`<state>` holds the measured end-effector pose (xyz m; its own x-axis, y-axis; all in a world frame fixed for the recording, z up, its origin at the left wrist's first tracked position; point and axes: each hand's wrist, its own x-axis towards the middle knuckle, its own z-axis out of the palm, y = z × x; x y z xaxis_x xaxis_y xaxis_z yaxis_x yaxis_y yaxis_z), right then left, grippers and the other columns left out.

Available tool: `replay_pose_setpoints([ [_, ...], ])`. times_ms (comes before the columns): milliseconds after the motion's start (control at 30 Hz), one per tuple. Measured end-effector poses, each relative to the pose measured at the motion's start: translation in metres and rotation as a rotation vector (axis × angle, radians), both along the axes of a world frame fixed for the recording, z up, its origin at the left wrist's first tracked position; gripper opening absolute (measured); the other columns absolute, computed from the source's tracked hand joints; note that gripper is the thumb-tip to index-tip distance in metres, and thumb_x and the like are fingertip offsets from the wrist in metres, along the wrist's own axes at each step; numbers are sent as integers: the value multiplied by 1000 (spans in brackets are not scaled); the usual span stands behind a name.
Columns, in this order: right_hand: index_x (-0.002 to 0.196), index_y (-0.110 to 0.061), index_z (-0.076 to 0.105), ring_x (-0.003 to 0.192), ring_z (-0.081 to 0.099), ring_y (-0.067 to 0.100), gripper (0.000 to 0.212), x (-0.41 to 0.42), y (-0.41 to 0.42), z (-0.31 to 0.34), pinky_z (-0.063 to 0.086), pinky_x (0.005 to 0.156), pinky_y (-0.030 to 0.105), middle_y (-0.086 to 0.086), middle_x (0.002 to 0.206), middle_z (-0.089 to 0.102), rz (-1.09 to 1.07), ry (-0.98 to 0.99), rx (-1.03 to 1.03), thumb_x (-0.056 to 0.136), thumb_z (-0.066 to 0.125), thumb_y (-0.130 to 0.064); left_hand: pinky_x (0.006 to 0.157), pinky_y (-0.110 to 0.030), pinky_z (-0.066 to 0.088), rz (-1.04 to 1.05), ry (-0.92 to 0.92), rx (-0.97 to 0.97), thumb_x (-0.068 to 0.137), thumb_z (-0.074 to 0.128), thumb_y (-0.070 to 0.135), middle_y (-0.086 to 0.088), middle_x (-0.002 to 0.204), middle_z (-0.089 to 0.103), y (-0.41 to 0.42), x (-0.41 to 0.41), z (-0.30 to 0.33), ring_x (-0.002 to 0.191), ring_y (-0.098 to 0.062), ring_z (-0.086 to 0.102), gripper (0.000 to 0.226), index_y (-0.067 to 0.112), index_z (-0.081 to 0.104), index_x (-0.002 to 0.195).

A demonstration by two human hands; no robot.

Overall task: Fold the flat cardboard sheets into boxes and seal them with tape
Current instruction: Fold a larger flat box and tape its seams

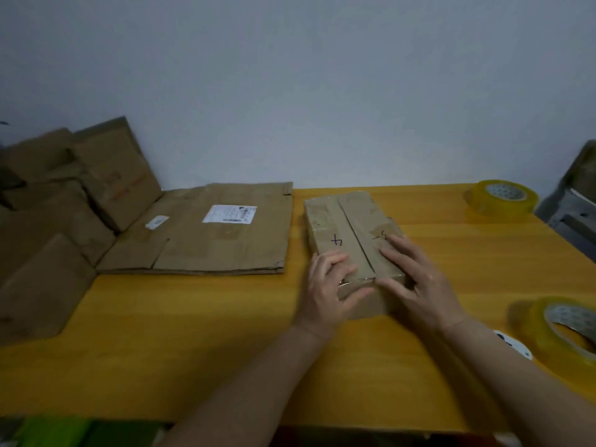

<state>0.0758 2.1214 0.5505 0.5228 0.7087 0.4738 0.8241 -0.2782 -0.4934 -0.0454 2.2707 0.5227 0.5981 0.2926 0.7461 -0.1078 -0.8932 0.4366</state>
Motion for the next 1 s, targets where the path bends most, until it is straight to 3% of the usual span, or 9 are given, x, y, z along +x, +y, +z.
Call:
replay_pose_setpoints([
  [133, 135, -34, 46, 125, 34, -2, 60, -7, -14, -2, 32, 99, 24, -16, 142, 39, -91, 361, 142, 83, 47, -64, 91, -40, 47, 186, 296, -59, 84, 42, 69, 1, 110, 55, -8, -9, 30, 107, -15, 48, 55, 19, 62, 97],
  [233, 140, -16, 44, 131, 38, 22, 61, 0, -20, -6, 32, 104, 38, 8, 145, 43, -403, 469, 117, 94, 39, -56, 114, -50, 23, 334, 572, -48, 84, 23, 75, -6, 150, 28, -16, 2, 45, 140, -31, 23, 73, 24, 48, 130],
  [333, 141, -6, 40, 133, 38, 33, 61, 7, -24, -8, 32, 107, 44, 17, 144, 43, -508, 541, -32, 96, 45, -47, 118, -46, -3, 317, 818, -50, 78, 11, 83, -6, 160, -13, -14, 1, 43, 147, -26, -16, 98, 23, 3, 154],
  [567, 142, -2, 34, 119, 52, 37, 75, -1, -15, 7, 45, 97, 44, 22, 132, 49, -561, 1006, 143, 88, 62, -45, 118, -39, 4, 233, 668, -242, 64, 6, 92, 1, 162, -9, 12, -33, 29, 147, -15, -11, 116, 20, -4, 154],
  [667, 112, -2, 49, 84, 63, 32, 43, -12, -5, 18, 56, 60, 34, 20, 98, 56, -423, 1521, 373, 88, 65, -33, 118, -35, 2, 162, 608, -372, 69, 10, 87, 5, 162, -7, 16, -45, 25, 147, -11, -8, 106, 25, -3, 154],
  [733, 94, -5, 53, 59, 62, 22, 23, -18, -1, 24, 47, 39, 21, 14, 82, 60, -307, 1707, 479, 89, 64, -24, 118, -34, 1, 128, 599, -398, 73, 11, 84, 7, 162, -7, 16, -52, 23, 147, -9, -7, 98, 30, -3, 153],
  [800, 91, -8, 56, 43, 59, 13, 10, -18, 5, 34, 44, 36, 16, 8, 67, 64, -193, 1713, 586, 91, 60, -17, 119, -37, 9, 81, 586, -424, 80, 16, 79, 11, 161, 0, 15, -56, 25, 147, -8, 1, 85, 37, 0, 152],
  [867, 95, -6, 55, 52, 63, 13, 5, -15, 10, 51, 53, 48, 21, 9, 77, 66, -133, 1584, 715, 92, 59, -9, 116, -33, 23, -27, 524, -513, 91, 29, 66, 15, 159, 12, 12, -58, 31, 142, -2, 18, 69, 45, 2, 150],
  [1000, 100, -13, 60, 79, 70, 20, 17, -21, 17, 97, 58, 64, 32, 9, 97, 68, -35, 981, 589, 86, 68, -9, 106, -33, 39, -240, 291, -928, 95, 45, 48, 5, 151, 36, 6, -52, 55, 129, -7, 43, 69, 42, 5, 151],
])
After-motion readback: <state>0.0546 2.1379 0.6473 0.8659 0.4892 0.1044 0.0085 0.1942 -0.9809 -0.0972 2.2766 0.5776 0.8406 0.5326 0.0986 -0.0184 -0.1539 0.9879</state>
